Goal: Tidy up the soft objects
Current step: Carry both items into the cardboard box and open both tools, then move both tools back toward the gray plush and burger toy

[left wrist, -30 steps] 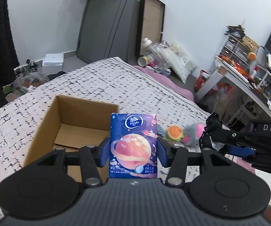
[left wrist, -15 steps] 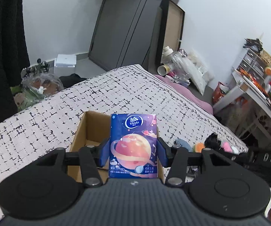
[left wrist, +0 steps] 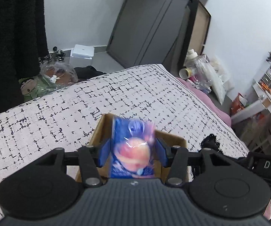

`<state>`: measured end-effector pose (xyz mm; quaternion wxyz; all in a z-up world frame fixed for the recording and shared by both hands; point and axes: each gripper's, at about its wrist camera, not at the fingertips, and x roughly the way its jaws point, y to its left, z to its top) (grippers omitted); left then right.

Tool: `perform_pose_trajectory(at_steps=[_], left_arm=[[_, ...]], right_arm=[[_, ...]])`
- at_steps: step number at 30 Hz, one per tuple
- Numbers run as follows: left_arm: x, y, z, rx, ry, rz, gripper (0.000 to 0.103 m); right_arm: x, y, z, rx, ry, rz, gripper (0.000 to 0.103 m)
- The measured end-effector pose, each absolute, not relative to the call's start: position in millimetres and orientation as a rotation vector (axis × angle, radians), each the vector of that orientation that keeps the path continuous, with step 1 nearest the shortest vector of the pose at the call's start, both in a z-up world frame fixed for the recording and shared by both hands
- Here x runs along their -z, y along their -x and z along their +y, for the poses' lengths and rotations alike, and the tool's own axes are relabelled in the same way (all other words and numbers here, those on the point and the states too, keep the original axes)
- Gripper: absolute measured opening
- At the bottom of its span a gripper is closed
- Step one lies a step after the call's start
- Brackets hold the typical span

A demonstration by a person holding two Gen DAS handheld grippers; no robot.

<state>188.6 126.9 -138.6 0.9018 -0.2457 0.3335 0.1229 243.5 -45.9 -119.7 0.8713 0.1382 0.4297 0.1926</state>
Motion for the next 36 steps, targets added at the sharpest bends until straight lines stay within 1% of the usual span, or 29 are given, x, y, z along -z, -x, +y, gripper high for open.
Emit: perform_pose_trajectory(at_steps=[1,7,9,10,12,14,15,16,17,19,22,25,26,28,31,33,36], left_arm=[[140.2,-190.8,127.9,-0.259,0.506,0.687,0.05],[146.1,-196.6,133.1,-0.296,0.507,0.695,0.059],[145.0,-194.0,136.2,-0.304,0.523,0.693,0.063],[143.5,-192.1,137.3,-0.31,0.527,0.686,0.064],[139.7,-187.8,137.9,-0.323,0.522,0.674,0.072],[135.8,-184.0,137.5,-0.337,0.517,0.667,0.075],[134.3,-182.4,137.0,-0.34,0.517,0.665,0.077],[132.8,-181.3,136.1,-0.342,0.516,0.669,0.078],[131.0,-180.8,134.5,-0.345,0.513,0.678,0.079],[127.3,-180.3,130.8,-0.339,0.511,0.711,0.081],[121.6,-177.6,124.3,-0.317,0.54,0.741,0.084],[112.0,-172.4,110.7,-0.308,0.501,0.733,0.086],[109.3,-171.2,107.0,-0.309,0.487,0.734,0.086],[104.2,-169.4,100.1,-0.305,0.468,0.733,0.088],[95.4,-165.5,90.1,-0.297,0.438,0.72,0.094],[88.9,-162.6,82.8,-0.294,0.412,0.704,0.101],[80.7,-159.3,73.8,-0.272,0.394,0.697,0.103]], right_arm=[[121.6,-244.9,-44.8,-0.402,-0.29,0.903,0.027],[128.3,-253.4,-36.1,-0.407,-0.309,0.927,0.027],[127.3,-254.9,-33.5,-0.426,-0.321,0.928,0.029],[125.6,-255.0,-31.8,-0.437,-0.325,0.929,0.034],[120.9,-253.6,-32.3,-0.432,-0.327,0.925,0.037],[115.3,-250.3,-37.4,-0.426,-0.326,0.91,0.054],[112.2,-247.4,-42.1,-0.413,-0.324,0.899,0.058],[109.5,-244.5,-47.4,-0.395,-0.319,0.892,0.067],[106.2,-240.6,-54.0,-0.378,-0.313,0.882,0.071],[101.7,-235.1,-67.0,-0.36,-0.305,0.867,0.073],[95.7,-225.9,-86.1,-0.322,-0.283,0.859,0.083],[90.7,-217.0,-102.4,-0.306,-0.268,0.837,0.085],[89.9,-214.1,-108.1,-0.302,-0.27,0.832,0.088],[88.0,-207.5,-120.2,-0.292,-0.277,0.822,0.091],[85.9,-200.1,-132.2,-0.288,-0.27,0.811,0.094],[83.9,-195.8,-139.9,-0.284,-0.266,0.805,0.096],[80.7,-189.8,-151.2,-0.277,-0.264,0.799,0.097]])
